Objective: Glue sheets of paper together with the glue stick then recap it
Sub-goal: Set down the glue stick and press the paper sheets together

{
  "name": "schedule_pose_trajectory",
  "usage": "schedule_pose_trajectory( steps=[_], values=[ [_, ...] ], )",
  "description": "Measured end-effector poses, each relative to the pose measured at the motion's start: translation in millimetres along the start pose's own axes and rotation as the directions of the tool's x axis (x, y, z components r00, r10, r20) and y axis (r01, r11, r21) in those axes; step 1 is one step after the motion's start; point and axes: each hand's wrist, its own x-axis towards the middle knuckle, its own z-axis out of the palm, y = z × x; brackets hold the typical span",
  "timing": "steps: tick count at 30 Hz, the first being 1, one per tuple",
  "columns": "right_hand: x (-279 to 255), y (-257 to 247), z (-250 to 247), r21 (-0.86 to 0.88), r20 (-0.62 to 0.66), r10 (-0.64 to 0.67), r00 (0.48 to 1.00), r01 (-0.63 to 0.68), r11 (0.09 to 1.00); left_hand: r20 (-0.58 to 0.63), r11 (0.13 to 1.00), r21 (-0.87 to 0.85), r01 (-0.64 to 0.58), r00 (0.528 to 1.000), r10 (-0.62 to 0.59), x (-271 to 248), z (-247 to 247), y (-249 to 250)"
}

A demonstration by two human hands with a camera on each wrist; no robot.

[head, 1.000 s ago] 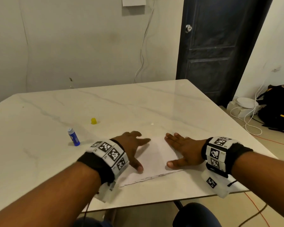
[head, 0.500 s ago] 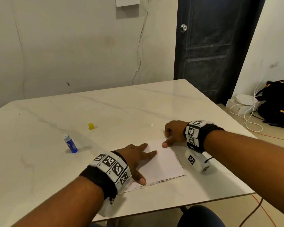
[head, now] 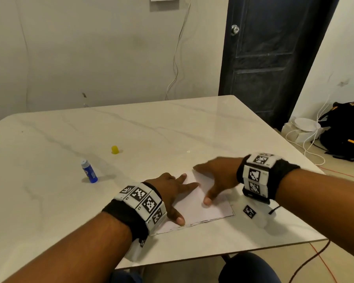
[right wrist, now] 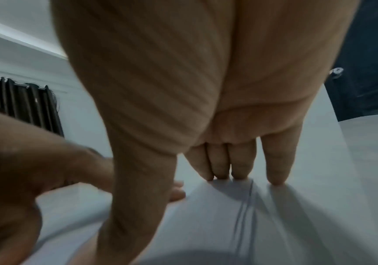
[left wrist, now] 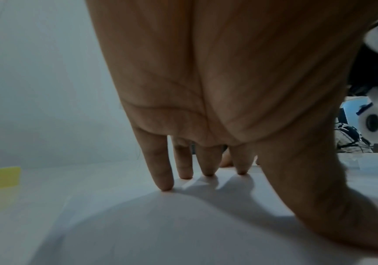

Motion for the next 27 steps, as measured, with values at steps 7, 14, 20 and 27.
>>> schedule_pose_trajectory(
  steps=[7, 14, 20, 27],
  values=[
    [-3.8, 5.1, 17.9, -0.012, 0.072, -0.014, 0.997, 0.015, 1.0, -0.048, 0.998, -0.062, -0.01, 0.999, 0.007, -9.9, 11.6, -13.4],
    [-6.4, 6.3, 19.0, 0.034, 0.07, -0.043, 0.997, 0.041, 0.999, 0.042, 0.979, -0.124, 0.163, 0.986, -0.159, -51.2, 33.6, -53.7],
    [-9.9, 6.1, 20.0, 0.088, 0.038, -0.031, 0.999, 0.028, 0.996, 0.016, 0.957, -0.207, 0.202, 0.979, -0.203, -67.0, 42.9, -56.7],
    [-18.0, -5.4, 14.5, 0.163, -0.066, -0.007, 0.998, 0.018, 0.987, -0.054, 0.936, -0.294, 0.194, 0.974, -0.219, -68.8, 51.2, -60.7]
  ],
)
